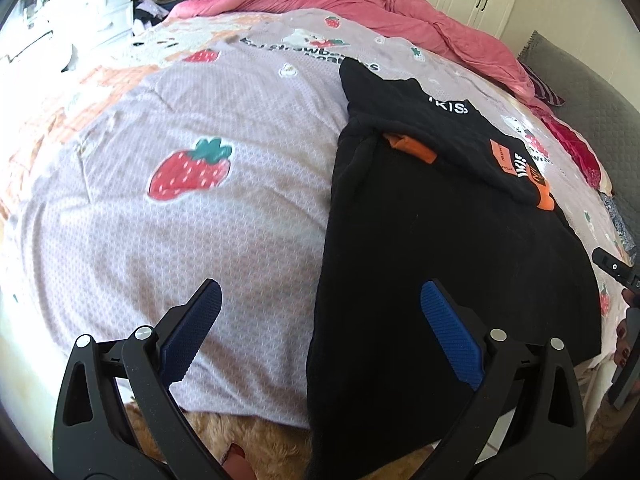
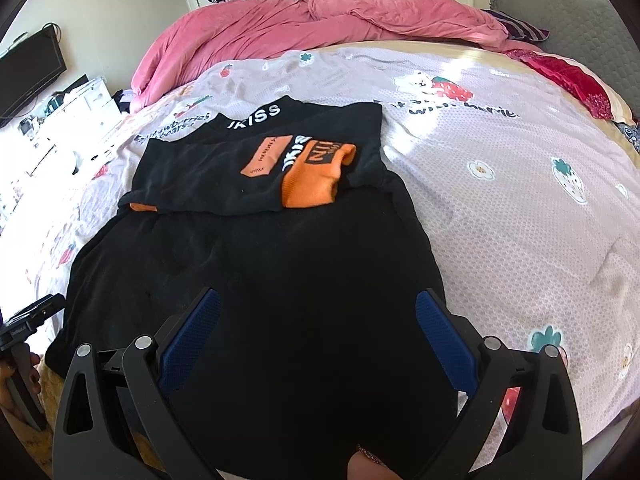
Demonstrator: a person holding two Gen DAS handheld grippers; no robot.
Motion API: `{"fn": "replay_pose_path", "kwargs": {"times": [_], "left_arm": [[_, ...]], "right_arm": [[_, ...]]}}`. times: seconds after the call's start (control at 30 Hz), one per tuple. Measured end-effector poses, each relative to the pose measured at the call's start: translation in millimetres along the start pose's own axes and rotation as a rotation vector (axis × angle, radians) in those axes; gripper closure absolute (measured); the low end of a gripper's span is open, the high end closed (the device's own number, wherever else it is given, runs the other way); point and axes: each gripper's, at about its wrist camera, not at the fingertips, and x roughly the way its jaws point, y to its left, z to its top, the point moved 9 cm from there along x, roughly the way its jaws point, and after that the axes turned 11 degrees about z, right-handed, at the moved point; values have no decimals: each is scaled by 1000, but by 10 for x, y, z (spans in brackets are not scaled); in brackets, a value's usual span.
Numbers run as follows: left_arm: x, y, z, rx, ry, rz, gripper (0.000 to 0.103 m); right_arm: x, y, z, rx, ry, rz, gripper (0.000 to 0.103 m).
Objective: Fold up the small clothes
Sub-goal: 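Bring both grippers down to the shirt hem edge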
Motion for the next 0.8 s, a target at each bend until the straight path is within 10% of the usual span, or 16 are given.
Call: {"fn": "replay_pose_path", "kwargs": {"times": [0.8], "left_arm": [[-30, -272, -521, 72, 177, -206, 23]], "right_arm": [[-131, -277, -410, 36, 68, -55, 5]]}}
